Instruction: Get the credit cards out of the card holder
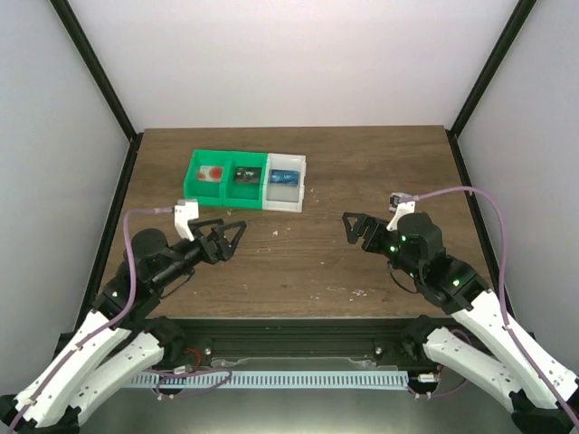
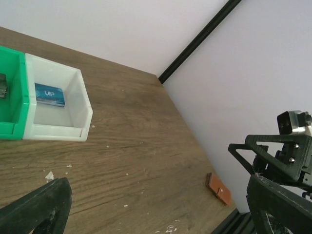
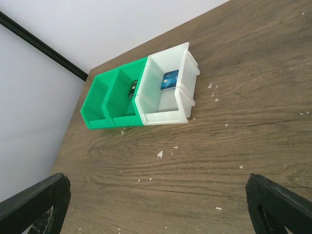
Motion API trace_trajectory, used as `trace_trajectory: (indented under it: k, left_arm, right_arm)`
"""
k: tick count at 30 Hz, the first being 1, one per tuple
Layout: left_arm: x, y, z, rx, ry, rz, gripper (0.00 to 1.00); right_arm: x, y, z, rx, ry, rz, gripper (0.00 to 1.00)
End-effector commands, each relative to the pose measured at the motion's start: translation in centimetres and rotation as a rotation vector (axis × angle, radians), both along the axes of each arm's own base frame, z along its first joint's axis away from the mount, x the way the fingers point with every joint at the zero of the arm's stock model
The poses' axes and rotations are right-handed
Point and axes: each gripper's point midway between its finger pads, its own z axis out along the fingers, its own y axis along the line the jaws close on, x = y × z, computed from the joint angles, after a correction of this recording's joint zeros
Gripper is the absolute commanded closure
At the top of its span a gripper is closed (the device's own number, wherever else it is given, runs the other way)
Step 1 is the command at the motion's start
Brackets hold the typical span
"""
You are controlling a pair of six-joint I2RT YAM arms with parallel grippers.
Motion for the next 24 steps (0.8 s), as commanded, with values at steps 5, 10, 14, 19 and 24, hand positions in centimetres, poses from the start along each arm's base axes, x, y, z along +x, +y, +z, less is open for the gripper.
trace_trajectory:
  k: [5,10,14,19,24]
  left_arm:
    - [0.5,-0.3,0.7,0.018,-0.033,-0.004,0.00]
    - [1.1,0.2,0.5,0.048,-0.022,0.036,0.00]
    - [2.0,0.5,-1.5,0.124,0.051,0.077,0.00]
    - [2.7,1.3,-3.5,0.236,0.096,0.118,0.01]
    - [2.7,1.2,-4.1,0.290,0.044,0.089,0.02]
  right_arm:
    - [0.5,-0.4,0.8,0.030,-0.008,-0.042,0.00]
    - [1.1,-1.9,0.1,-0.008,-0.002,-0.131,0.00]
    - [2.3,-4.8,-3.1,-0.156,0.047,-0.295,0.00]
    - [2.8,-8.9,-7.7,-0.256,0.138,-0.509,0.00]
    - [3.4,-13.3,-10.8,-0.320,0.269,-0.698,0.00]
